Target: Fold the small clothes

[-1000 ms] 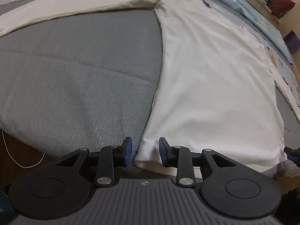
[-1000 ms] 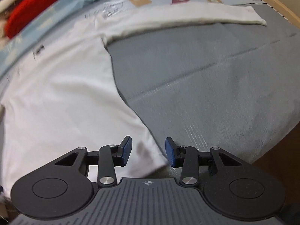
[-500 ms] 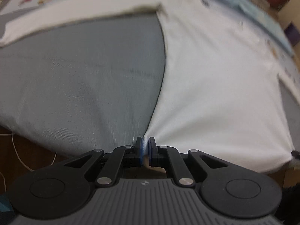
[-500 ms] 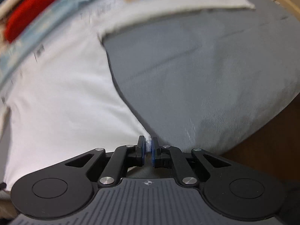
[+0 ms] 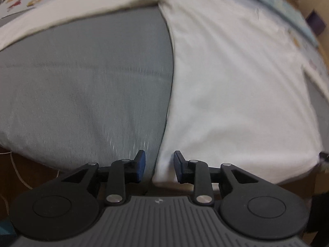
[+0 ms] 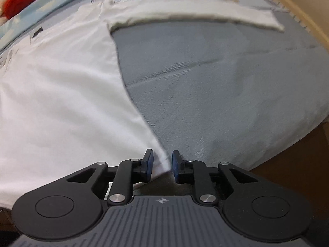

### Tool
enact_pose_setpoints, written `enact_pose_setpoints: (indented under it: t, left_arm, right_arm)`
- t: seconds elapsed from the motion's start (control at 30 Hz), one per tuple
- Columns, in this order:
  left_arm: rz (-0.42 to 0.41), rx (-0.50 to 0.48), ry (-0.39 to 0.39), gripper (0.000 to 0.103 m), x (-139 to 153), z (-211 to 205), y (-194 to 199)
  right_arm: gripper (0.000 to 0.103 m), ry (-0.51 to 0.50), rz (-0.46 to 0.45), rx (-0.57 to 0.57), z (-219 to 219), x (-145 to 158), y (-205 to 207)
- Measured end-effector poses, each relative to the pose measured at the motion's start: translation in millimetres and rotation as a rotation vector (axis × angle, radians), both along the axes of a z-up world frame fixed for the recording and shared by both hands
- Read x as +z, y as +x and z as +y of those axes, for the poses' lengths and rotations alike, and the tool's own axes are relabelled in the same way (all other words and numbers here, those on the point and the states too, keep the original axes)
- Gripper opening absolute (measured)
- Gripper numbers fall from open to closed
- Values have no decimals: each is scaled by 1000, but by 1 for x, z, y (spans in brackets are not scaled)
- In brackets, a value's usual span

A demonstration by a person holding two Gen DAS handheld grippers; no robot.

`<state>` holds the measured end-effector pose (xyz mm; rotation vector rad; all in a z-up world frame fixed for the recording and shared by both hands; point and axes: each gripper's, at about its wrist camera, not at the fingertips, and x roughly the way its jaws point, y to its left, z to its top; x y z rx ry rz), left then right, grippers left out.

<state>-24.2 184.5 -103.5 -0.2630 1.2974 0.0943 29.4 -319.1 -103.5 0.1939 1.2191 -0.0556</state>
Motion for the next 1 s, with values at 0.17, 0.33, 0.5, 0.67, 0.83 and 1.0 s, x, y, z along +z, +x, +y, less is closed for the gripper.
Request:
enact_pose_setpoints:
  t: [0.17,0.33,0.5,0.67,0.83,1.0]
  left_arm:
    - [-25,-55,47,6,5,-10,-5]
    - [11,-86,81,8,1,-18,-6]
    - [-139,-121,104,18,24,-26,-2]
    - [-152,-152,22,20,20,-35,5]
    - [-5,-213,67,27,-9,-44,8]
    - [-54,-236,84,34,3,-49,7]
  right_arm:
    - [6,-9,-25,31,7,1,-3]
    - [8,-34,-5,12,7,-6,-2]
    - [20,-56,-164,-56,3,16,-7]
    - [33,-55,-230,78,24,21,-8]
    - [36,-112,-69,169,44,-8,-4]
    - [36,-131,-91,163,44,-4,-5]
